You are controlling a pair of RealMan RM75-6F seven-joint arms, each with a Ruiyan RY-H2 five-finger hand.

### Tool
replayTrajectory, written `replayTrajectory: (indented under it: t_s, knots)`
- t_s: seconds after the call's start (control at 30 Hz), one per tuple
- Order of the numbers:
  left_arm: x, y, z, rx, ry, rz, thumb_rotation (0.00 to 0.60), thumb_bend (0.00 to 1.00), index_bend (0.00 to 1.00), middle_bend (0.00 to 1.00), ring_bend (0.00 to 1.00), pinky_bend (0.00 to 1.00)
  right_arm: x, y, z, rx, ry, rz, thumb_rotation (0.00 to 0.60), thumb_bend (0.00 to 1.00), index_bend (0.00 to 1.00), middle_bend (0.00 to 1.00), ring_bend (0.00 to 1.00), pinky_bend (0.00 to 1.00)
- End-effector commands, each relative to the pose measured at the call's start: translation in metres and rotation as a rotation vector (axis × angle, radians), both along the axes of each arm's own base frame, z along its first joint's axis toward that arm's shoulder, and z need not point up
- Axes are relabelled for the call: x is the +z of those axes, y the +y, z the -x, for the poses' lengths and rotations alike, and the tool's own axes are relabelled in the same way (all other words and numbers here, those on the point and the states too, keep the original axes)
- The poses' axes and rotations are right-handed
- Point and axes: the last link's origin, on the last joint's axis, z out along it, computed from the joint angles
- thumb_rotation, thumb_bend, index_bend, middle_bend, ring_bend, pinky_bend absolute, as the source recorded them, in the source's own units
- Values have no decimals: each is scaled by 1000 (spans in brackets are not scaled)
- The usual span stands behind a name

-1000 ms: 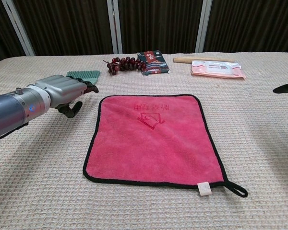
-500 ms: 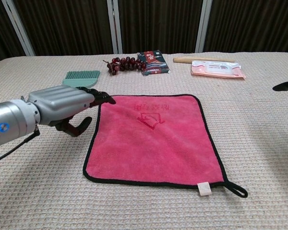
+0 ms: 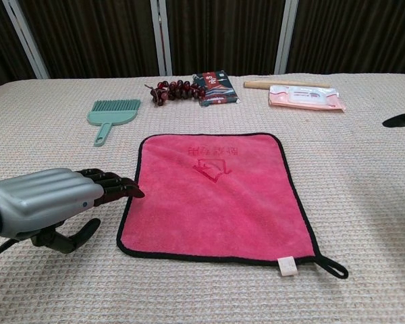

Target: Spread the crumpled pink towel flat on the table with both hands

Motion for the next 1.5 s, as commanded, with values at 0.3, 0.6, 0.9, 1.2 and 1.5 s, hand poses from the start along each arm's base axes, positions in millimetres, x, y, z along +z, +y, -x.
replayTrajectory:
  t_s: [0.3,0.6,0.9,1.2,1.5]
  knots:
    - [-12,-18,-6,-33,-35,60,600,763,77,21,0,0,1,0,0,-3,-4,3,600,620,0,0,0,0]
    - [-10,-37,1,-48,2,90,600,765,77,21,0,0,4,1,-1,1,-16,4,600,620,0,0,0,0]
    - [-3,-50,14,-34,23,105,600,765,77,21,0,0,4,5,-4,11,-27,-6,600,620,0,0,0,0]
    - [-2,-55,22,-18,27,117,600,766,77,20,0,0,4,7,-5,18,-27,-9,600,620,0,0,0,0]
    - [-4,-51,22,-25,29,103,600,767,77,21,0,0,3,7,-6,19,-27,-10,600,619,0,0,0,0]
